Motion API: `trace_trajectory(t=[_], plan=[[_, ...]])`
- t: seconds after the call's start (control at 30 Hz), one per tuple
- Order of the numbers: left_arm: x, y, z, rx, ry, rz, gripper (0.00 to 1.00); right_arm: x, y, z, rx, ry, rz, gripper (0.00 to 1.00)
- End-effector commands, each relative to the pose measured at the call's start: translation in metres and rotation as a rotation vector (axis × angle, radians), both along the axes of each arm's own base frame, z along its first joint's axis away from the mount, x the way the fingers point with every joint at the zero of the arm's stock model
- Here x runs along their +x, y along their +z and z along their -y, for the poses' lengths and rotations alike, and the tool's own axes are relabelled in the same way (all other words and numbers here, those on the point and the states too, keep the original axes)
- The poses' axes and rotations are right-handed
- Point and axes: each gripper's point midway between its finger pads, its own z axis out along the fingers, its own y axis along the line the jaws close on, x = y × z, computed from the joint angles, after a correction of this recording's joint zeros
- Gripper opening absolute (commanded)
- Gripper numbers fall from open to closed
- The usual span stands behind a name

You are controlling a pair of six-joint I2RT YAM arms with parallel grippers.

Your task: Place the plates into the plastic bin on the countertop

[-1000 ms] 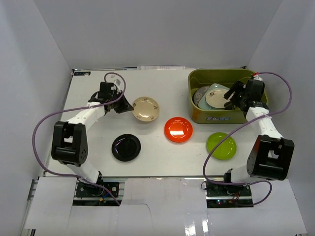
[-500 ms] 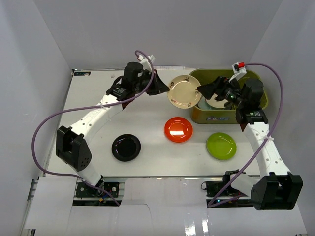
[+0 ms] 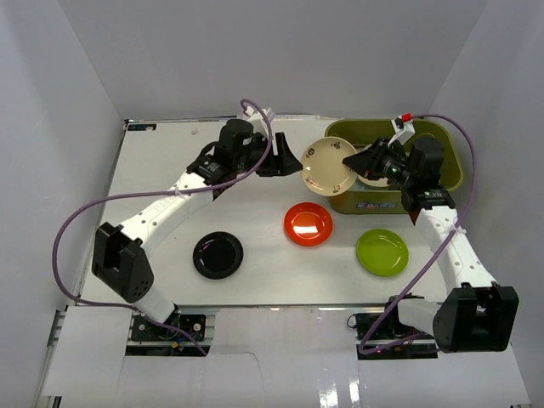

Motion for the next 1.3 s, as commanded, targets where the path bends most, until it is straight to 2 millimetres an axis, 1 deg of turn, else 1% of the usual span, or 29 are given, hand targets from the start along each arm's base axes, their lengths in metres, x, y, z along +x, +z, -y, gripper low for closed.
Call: trace_trajectory(t=[0.0,0.03,0.07,0.1,0.13,0.17,0.2,0.23,0.33,0.37,0.43,0.53,0.57,0.6,0.63,0.67,0.73,0.77,0.83,0.87,0.9,0.93,0.97,1.03,1.07,1.13,1.17,1.23,1.27], plan=[[-0.023,0.044,-0.038,0.031,0.057,0.168,0.75,0.024,0.022,0.029,-0.019,-0.124,0.056,0.08],[-0.027,0.038,-0.049,0.069,0.081,0.177,0.80,0.031,0.027,0.037,-0.023,-0.154,0.063,0.08],[-0.033,0.025,-0.061,0.121,0.098,0.164,0.81,0.041,0.026,0.058,-0.027,-0.220,0.055,0.08],[-0.038,0.018,-0.073,0.166,0.111,0.183,0.82,0.052,0.016,0.073,-0.028,-0.262,0.022,0.08],[-0.050,0.006,-0.094,0.207,0.152,0.185,0.82,0.060,0.011,0.098,-0.016,-0.335,-0.003,0.08],[-0.060,-0.007,-0.105,0.237,0.162,0.171,0.84,0.066,0.003,0.113,-0.016,-0.389,-0.026,0.08],[-0.069,-0.017,-0.114,0.256,0.168,0.163,0.84,0.075,-0.013,0.132,-0.020,-0.446,-0.068,0.08],[-0.085,-0.034,-0.128,0.272,0.171,0.148,0.85,0.082,-0.024,0.145,-0.030,-0.505,-0.095,0.08],[-0.113,-0.069,-0.150,0.300,0.185,0.094,0.85,0.098,-0.062,0.167,-0.054,-0.582,-0.185,0.08],[-0.118,-0.074,-0.154,0.303,0.191,0.087,0.85,0.105,-0.075,0.171,-0.060,-0.592,-0.217,0.08],[-0.123,-0.082,-0.158,0.288,0.206,0.066,0.85,0.112,-0.087,0.176,-0.068,-0.613,-0.248,0.09],[-0.128,-0.091,-0.154,0.257,0.199,0.041,0.85,0.120,-0.106,0.182,-0.081,-0.638,-0.311,0.18],[-0.129,-0.095,-0.151,0.247,0.188,0.028,0.85,0.123,-0.108,0.183,-0.091,-0.638,-0.320,0.29],[-0.129,-0.097,-0.148,0.235,0.182,0.022,0.85,0.119,-0.115,0.185,-0.105,-0.651,-0.358,0.39],[-0.130,-0.100,-0.145,0.225,0.175,0.009,0.85,0.118,-0.114,0.187,-0.111,-0.661,-0.358,0.49],[-0.128,-0.104,-0.140,0.205,0.169,-0.003,0.85,0.116,-0.106,0.188,-0.117,-0.671,-0.339,0.67],[-0.130,-0.106,-0.128,0.171,0.129,-0.034,0.85,0.111,-0.096,0.193,-0.140,-0.701,-0.314,0.82],[-0.127,-0.101,-0.120,0.132,0.117,-0.038,0.85,0.107,-0.081,0.193,-0.145,-0.708,-0.281,0.90],[-0.129,-0.103,-0.102,0.084,0.053,-0.083,0.85,0.101,-0.062,0.195,-0.165,-0.717,-0.237,0.94],[-0.124,-0.095,-0.093,0.035,0.047,-0.079,0.84,0.092,-0.044,0.194,-0.167,-0.721,-0.199,0.95],[-0.121,-0.097,-0.084,0.027,0.032,-0.099,0.84,0.087,-0.036,0.192,-0.169,-0.720,-0.176,0.95],[-0.119,-0.096,-0.079,0.014,0.019,-0.105,0.81,0.078,-0.036,0.190,-0.172,-0.714,-0.171,0.95],[-0.113,-0.093,-0.073,0.005,0.019,-0.096,0.79,0.064,-0.015,0.185,-0.162,-0.712,-0.111,0.93],[-0.101,-0.098,-0.061,0.027,0.029,-0.099,0.78,0.046,-0.008,0.170,-0.139,-0.706,-0.074,0.87],[-0.098,-0.101,-0.055,0.038,0.029,-0.098,0.76,0.024,-0.013,0.150,-0.120,-0.672,-0.058,0.79],[-0.086,-0.116,-0.045,0.081,0.038,-0.121,0.75,0.002,-0.022,0.132,-0.088,-0.627,-0.052,0.67],[-0.080,-0.122,-0.042,0.098,0.056,-0.119,0.74,-0.019,-0.039,0.121,-0.066,-0.612,-0.079,0.54],[-0.069,-0.128,-0.034,0.105,0.073,-0.121,0.74,-0.042,-0.068,0.121,-0.067,-0.628,-0.156,0.44],[-0.064,-0.145,-0.031,0.133,0.081,-0.149,0.74,-0.059,-0.086,0.122,-0.069,-0.647,-0.181,0.35]])
